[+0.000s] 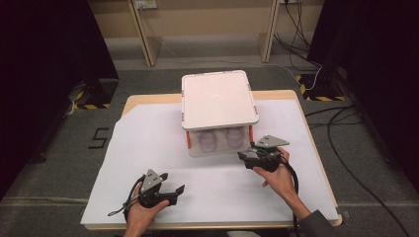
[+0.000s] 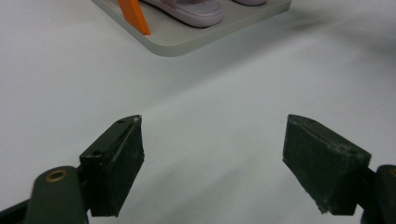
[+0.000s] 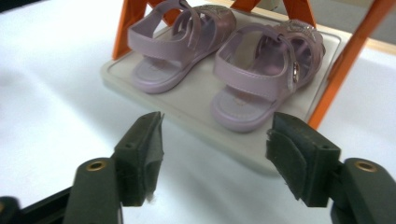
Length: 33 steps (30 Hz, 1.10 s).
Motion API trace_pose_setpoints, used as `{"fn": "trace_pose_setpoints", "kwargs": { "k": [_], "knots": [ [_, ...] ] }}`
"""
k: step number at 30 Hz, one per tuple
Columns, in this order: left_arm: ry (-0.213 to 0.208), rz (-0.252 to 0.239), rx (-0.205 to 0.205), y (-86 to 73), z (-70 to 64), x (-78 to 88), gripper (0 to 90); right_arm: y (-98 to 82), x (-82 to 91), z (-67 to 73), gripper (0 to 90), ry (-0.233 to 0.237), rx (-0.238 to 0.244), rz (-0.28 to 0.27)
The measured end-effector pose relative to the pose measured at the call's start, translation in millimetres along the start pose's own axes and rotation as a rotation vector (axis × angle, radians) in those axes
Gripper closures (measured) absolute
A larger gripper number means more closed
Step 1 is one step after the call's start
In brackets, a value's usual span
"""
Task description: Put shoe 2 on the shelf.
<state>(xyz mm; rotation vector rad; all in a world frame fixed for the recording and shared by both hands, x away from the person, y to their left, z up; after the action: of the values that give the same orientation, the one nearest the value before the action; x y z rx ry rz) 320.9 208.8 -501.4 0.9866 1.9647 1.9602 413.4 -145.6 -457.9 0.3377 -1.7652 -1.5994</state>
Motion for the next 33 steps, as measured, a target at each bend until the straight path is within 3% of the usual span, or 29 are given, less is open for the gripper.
{"fn": "trace_pose_setpoints", "kwargs": {
  "k": [10,15,33],
  "knots": [
    [-0.001,0.001,-0.002,-0.5,-0.8,0.9,20.0,-30.0,46.6,-17.3,26.2,-0.005,-0.052,0.012],
    [-0.001,0.002,-0.003,-0.7,-1.5,0.1,20.0,-40.4,63.0,-19.6,22.4,-0.001,-0.076,0.007],
    [-0.001,0.003,-0.004,-0.8,-1.6,0.1,20.0,-67.2,89.4,-16.8,20.0,0.002,-0.086,0.053]
  ]
}}
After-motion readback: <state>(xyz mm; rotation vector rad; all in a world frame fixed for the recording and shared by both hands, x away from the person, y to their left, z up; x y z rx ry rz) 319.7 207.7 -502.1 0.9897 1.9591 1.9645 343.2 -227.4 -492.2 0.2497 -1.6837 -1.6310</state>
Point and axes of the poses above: each handheld gripper's, and its own axes: x roughly backward along the jaws, y roughly out of its top, z roughly to its left, the point moved 2 cm from there along -x, roughly forward along the jaws, and after that the axes turned 13 degrees about -z, right-handed, at the moved point
